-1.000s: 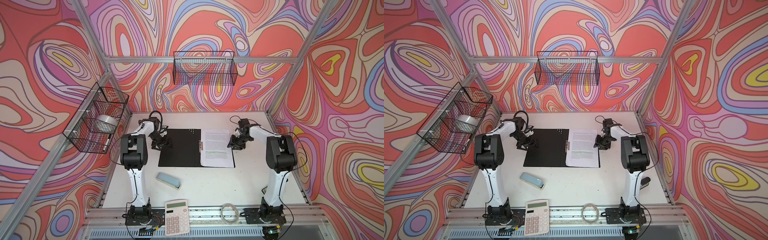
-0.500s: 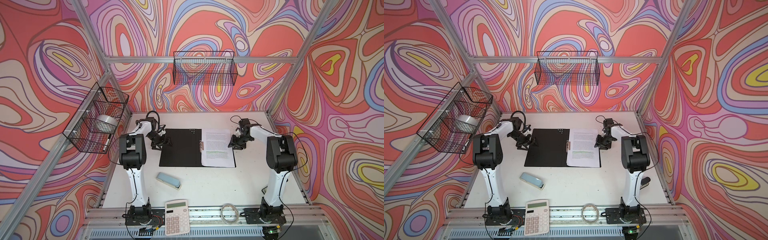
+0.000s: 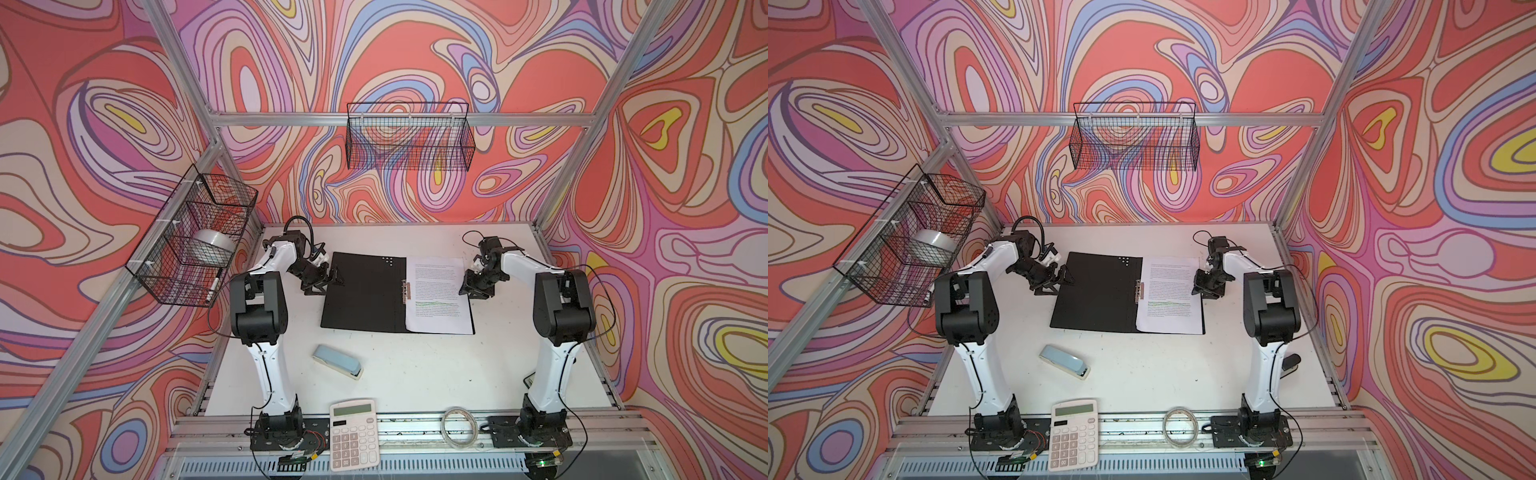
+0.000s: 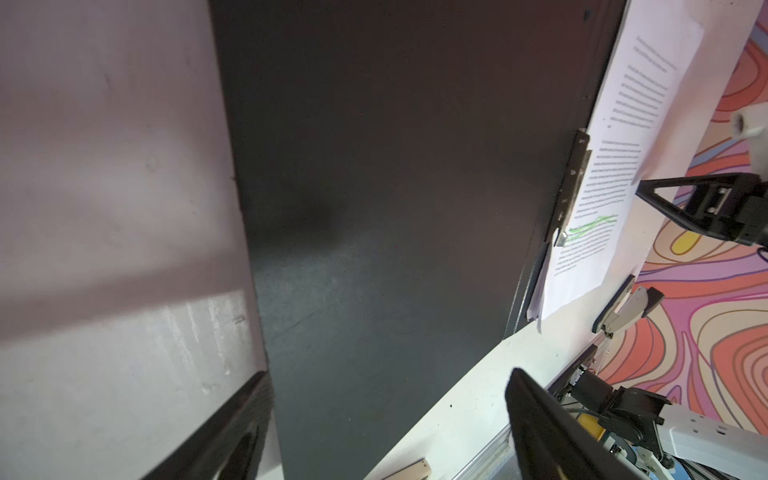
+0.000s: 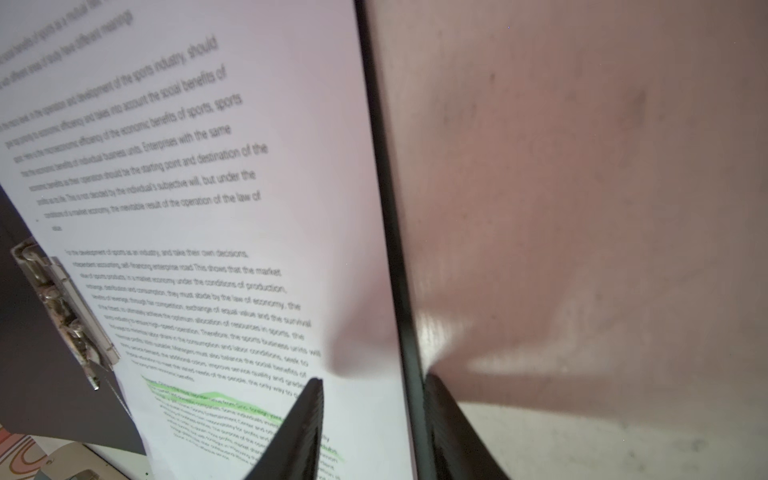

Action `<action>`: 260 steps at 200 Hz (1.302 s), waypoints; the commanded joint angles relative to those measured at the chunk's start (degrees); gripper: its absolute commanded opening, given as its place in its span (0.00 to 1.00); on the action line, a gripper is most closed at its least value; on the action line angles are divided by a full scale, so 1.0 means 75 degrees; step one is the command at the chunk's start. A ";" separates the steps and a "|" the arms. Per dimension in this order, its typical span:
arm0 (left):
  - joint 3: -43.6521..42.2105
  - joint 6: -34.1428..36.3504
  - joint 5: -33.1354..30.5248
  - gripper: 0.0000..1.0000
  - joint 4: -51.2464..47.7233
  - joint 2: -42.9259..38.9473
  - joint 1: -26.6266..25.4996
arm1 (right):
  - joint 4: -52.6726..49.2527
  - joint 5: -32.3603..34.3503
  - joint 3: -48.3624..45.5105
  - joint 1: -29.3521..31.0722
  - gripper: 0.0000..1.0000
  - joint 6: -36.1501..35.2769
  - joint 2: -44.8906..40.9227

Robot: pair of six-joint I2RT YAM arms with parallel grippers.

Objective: Put the files into the folder

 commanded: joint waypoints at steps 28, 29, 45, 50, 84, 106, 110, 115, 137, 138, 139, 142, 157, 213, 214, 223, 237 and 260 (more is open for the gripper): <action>-0.0221 0.0086 0.1965 0.86 -0.0037 -0.0382 -0.0237 | -0.0172 -0.0431 -0.0185 0.0191 0.41 -0.0032 0.0629; -0.0228 0.0089 0.1983 0.86 -0.0036 -0.0383 -0.0236 | -0.0172 -0.0434 -0.0184 0.0190 0.41 -0.0037 0.0635; -0.0286 0.0142 0.2173 0.86 -0.0005 -0.0447 -0.0236 | -0.0183 -0.0448 -0.0161 0.0195 0.41 -0.0040 0.0652; -0.0293 0.0171 0.2234 0.86 -0.0012 -0.0464 -0.0236 | -0.0187 -0.0448 -0.0160 0.0190 0.41 -0.0038 0.0651; -0.0329 0.0308 0.2574 0.86 -0.0021 -0.0600 -0.0236 | -0.0218 -0.0460 -0.0125 0.0199 0.41 -0.0041 0.0659; -0.0297 0.0360 0.2765 0.86 -0.0023 -0.0708 -0.0236 | -0.0242 -0.0482 -0.0095 0.0191 0.41 -0.0053 0.0646; -0.0293 0.0359 0.2809 0.86 -0.0024 -0.0722 -0.0236 | -0.0248 -0.0484 -0.0090 0.0200 0.41 -0.0059 0.0642; -0.0299 0.0362 0.2867 0.86 -0.0024 -0.0738 -0.0236 | -0.0253 -0.0484 -0.0083 0.0191 0.41 -0.0064 0.0646; -0.0299 0.0358 0.3012 0.86 -0.0001 -0.0800 -0.0236 | -0.0268 -0.0484 -0.0072 0.0201 0.41 -0.0074 0.0642; -0.0302 0.0360 0.3015 0.86 -0.0001 -0.0803 -0.0236 | -0.0266 -0.0489 -0.0069 0.0201 0.41 -0.0069 0.0648; -0.0303 0.0361 0.3023 0.86 -0.0001 -0.0804 -0.0236 | -0.0272 -0.0492 -0.0067 0.0195 0.41 -0.0079 0.0644; -0.0308 0.0362 0.3040 0.86 -0.0001 -0.0805 -0.0235 | -0.0268 -0.0495 -0.0075 0.0200 0.41 -0.0066 0.0644; -0.0309 0.0362 0.2957 0.86 0.0008 -0.0795 -0.0236 | -0.0284 -0.0484 -0.0057 0.0198 0.41 -0.0082 0.0653; 0.0116 0.0224 -0.0852 0.89 0.0433 -0.0631 -0.0236 | -0.0250 -0.0286 0.0016 0.0194 0.41 -0.0023 0.0735; 0.0134 0.0228 -0.0909 0.89 0.0433 -0.0613 -0.0236 | -0.0252 -0.0285 0.0022 0.0204 0.41 -0.0020 0.0735; 0.0272 0.0232 -0.1278 0.90 0.0413 -0.0469 -0.0236 | -0.0213 -0.0254 0.0028 0.0196 0.41 -0.0029 0.0746; 0.0430 0.0220 -0.1652 0.92 0.0414 -0.0283 -0.0236 | -0.0186 -0.0197 0.0040 0.0190 0.41 -0.0029 0.0740; 0.0555 0.0152 -0.2281 0.94 0.0515 -0.0099 -0.0236 | -0.0192 -0.0115 0.0059 0.0192 0.41 -0.0050 0.0695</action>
